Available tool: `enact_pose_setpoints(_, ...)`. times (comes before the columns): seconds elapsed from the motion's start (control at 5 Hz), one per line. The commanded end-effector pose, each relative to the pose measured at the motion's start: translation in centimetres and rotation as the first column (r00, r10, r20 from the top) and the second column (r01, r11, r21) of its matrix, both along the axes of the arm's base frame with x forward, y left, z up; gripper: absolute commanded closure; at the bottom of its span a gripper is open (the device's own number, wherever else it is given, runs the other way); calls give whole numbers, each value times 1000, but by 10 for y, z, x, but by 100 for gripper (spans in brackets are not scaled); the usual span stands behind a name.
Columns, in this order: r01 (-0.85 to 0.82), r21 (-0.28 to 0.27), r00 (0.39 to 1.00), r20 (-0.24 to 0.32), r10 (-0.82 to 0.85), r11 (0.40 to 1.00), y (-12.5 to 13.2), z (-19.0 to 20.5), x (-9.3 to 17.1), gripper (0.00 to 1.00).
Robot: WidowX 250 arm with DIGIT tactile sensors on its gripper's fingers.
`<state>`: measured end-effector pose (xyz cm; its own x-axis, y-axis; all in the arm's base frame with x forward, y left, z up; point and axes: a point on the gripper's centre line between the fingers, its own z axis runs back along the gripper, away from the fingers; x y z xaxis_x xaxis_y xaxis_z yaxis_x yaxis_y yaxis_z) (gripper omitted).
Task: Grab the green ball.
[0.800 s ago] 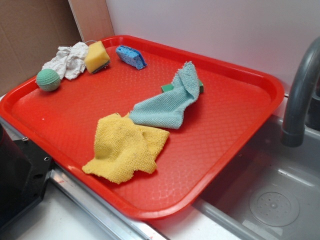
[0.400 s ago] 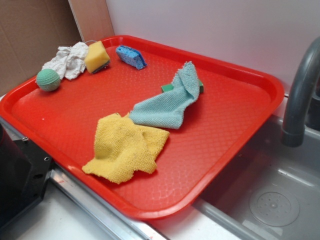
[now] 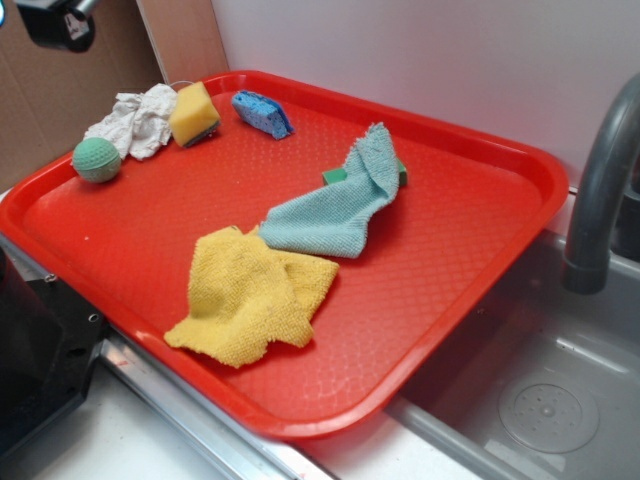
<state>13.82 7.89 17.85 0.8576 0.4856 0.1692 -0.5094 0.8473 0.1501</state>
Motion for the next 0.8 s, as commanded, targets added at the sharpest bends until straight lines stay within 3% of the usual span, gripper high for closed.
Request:
enact_pose_setpoints(0.0, -279, 12, 946, 175, 273, 960, 59, -43, 7, 0)
enact_pose_setpoints(0.2, -308, -28, 938, 161, 309, 951, 74, -69, 15, 0)
enact_pose_setpoints(0.4, -339, -107, 924, 147, 352, 935, 84, -101, 28, 0)
enact_pose_setpoints(0.6, -381, -113, 914, 102, 393, 917, 91, -133, 16, 0)
